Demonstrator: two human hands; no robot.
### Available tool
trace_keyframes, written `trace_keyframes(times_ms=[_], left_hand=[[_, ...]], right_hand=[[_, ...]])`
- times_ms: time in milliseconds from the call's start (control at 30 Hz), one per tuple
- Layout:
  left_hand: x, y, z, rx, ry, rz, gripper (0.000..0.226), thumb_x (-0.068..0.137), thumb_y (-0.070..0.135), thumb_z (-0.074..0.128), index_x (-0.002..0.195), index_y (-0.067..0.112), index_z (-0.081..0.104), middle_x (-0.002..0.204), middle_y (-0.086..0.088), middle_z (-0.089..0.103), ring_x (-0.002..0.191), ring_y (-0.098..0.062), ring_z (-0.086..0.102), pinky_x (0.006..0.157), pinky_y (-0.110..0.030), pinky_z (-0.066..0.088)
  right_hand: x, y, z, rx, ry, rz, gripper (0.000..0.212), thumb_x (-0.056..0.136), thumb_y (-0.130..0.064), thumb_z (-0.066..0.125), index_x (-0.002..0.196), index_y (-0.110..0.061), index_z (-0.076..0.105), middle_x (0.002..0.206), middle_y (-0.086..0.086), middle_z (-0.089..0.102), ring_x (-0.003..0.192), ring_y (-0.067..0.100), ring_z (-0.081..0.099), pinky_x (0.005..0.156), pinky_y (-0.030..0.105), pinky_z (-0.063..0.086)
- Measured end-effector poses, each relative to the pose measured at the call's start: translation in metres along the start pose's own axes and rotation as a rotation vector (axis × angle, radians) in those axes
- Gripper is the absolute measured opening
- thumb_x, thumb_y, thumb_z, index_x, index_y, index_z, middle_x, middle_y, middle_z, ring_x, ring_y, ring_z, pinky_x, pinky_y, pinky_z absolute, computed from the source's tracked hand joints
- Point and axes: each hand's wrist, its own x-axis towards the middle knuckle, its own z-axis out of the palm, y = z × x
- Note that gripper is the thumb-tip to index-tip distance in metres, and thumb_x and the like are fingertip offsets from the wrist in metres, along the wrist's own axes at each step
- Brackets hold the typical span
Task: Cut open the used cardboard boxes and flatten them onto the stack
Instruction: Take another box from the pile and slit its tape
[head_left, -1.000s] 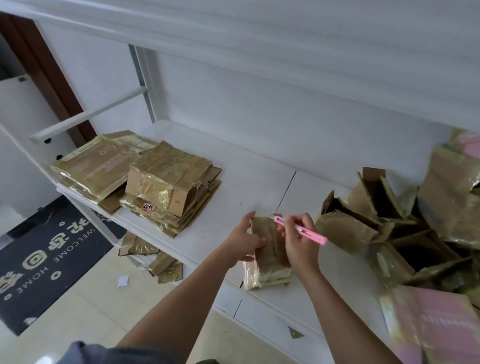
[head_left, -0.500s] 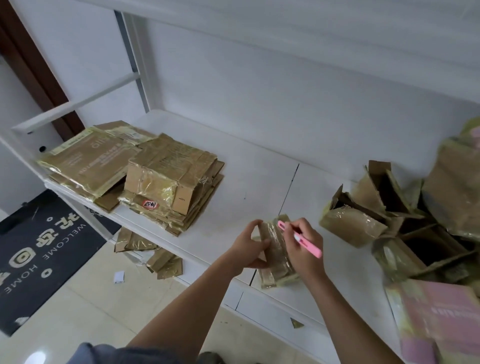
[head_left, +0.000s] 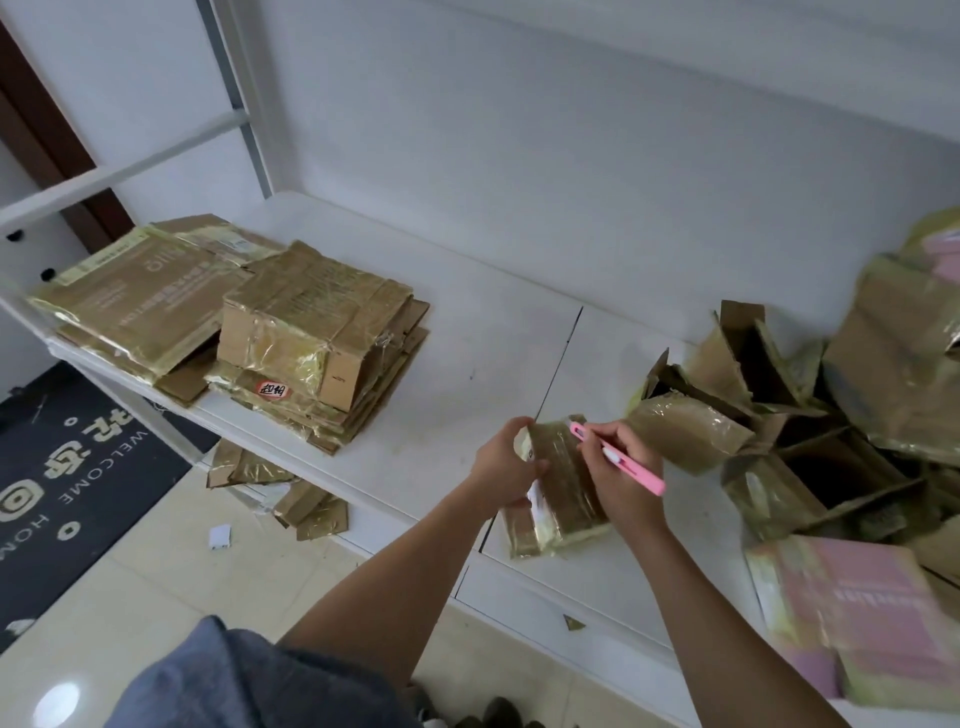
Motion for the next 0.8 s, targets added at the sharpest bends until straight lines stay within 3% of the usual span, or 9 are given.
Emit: trace_keyframes(times_ms=[100,200,333,433,567,800], left_hand=[[0.0,-0.001,0.003,0.044,0.028,0.006,0.055,0.092,0.017,0.065,0.137,0.039,0.045,0.099,-0.003,0.049,0.073,-0.019,0.06,0.065,-0.039,0.062],[0.0,-0.001,0.004,0.081,0.044,0.013,0.055,0.091,0.018,0.064,0.138,0.039,0.044,0.091,0.0,0.05,0.069,-0.019,0.06,0.07,-0.043,0.062],[-0.001,0.001,0.004,0.101,0.055,0.014,0.054,0.091,0.019,0.062,0.136,0.04,0.043,0.085,0.0,0.053,0.066,-0.018,0.059,0.065,-0.038,0.062],[-0.003,0.003,0.008,0.103,0.089,0.002,0.053,0.088,0.018,0.059,0.134,0.041,0.045,0.086,-0.001,0.058,0.064,-0.019,0.06,0.06,-0.034,0.061],[-0.005,0.005,0.009,0.048,0.098,-0.03,0.052,0.087,0.016,0.058,0.13,0.043,0.047,0.086,-0.003,0.059,0.063,-0.017,0.058,0.049,-0.026,0.056],[-0.008,0.01,0.013,0.067,0.137,-0.057,0.047,0.088,0.016,0.056,0.125,0.045,0.049,0.094,-0.007,0.062,0.062,-0.019,0.059,0.046,-0.024,0.052]], right_hand=[[-0.002,0.003,-0.001,-0.048,-0.03,-0.074,0.02,0.089,-0.001,0.067,0.08,-0.019,0.064,0.081,-0.007,0.072,0.079,0.006,0.07,0.064,0.019,0.055],[-0.002,0.003,-0.001,-0.091,-0.056,-0.171,0.014,0.09,0.002,0.065,0.082,-0.01,0.064,0.082,-0.001,0.072,0.078,0.005,0.07,0.063,0.019,0.055],[0.002,0.002,-0.004,-0.203,-0.176,-0.257,0.007,0.091,0.003,0.062,0.085,0.0,0.063,0.077,0.0,0.067,0.07,0.003,0.063,0.059,0.014,0.047],[0.009,-0.003,-0.008,-0.268,-0.263,-0.315,0.004,0.092,0.003,0.062,0.088,0.003,0.062,0.084,0.001,0.067,0.077,0.002,0.064,0.066,0.014,0.048],[0.008,-0.006,-0.01,-0.276,-0.304,-0.311,0.004,0.093,0.001,0.06,0.089,-0.001,0.06,0.083,0.008,0.067,0.079,0.017,0.067,0.067,0.025,0.053],[-0.013,0.006,-0.031,-0.274,-0.335,-0.256,0.009,0.093,-0.003,0.06,0.085,-0.007,0.058,0.082,0.003,0.067,0.076,0.007,0.066,0.062,0.02,0.053]])
